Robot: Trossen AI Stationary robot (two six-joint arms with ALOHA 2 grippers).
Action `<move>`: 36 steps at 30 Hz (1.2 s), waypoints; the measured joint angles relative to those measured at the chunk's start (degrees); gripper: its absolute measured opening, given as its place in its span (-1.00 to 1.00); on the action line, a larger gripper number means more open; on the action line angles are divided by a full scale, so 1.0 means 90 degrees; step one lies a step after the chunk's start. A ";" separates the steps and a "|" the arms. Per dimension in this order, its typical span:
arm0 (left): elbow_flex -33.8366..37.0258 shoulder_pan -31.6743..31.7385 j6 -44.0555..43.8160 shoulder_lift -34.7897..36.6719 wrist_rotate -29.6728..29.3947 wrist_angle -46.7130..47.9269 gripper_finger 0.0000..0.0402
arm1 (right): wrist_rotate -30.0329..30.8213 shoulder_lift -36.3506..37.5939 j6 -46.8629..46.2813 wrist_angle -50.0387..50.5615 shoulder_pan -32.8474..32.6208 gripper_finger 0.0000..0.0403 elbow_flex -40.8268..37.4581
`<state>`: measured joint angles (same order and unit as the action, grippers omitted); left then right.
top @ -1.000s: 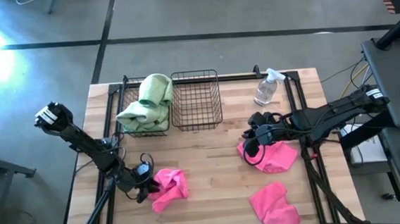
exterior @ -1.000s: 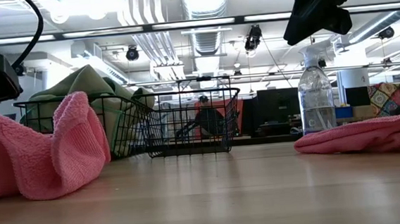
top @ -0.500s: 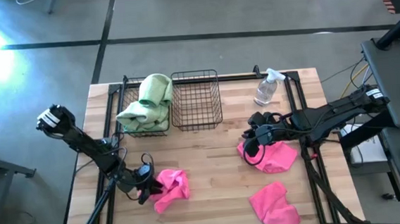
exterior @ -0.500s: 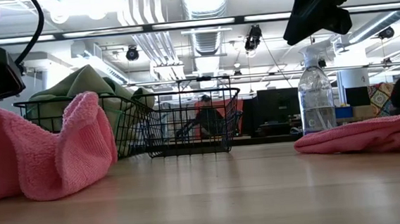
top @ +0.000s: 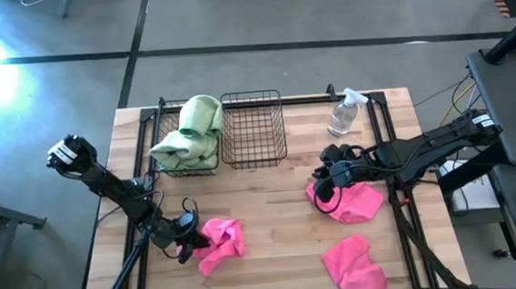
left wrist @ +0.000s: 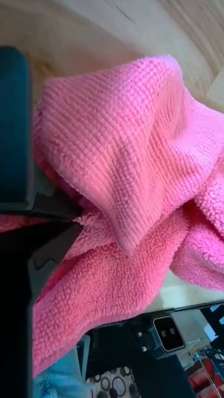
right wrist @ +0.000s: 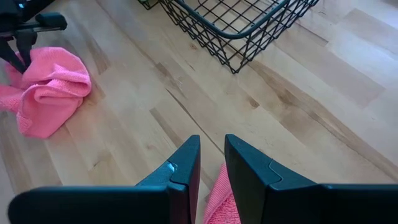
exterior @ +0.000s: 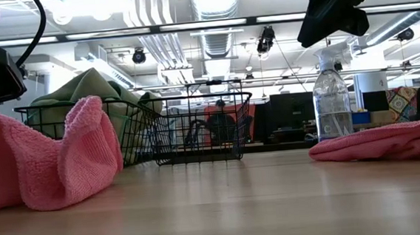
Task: Sort microfiber towel by color & place in baskets
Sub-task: Put the pink microfiber cloth into the right wire basket
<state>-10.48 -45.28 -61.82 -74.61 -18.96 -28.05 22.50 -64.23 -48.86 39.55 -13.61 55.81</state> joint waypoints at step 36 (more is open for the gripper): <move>-0.2163 0.3179 0.4138 0.1749 0.0104 0.0509 -1.00 | 0.0002 0.0000 0.0121 -0.0004 0.0002 -0.66 -0.0167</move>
<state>-29.95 -16.66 -24.58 -58.87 -18.03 -23.47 22.52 -64.23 -47.77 39.52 -13.58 54.31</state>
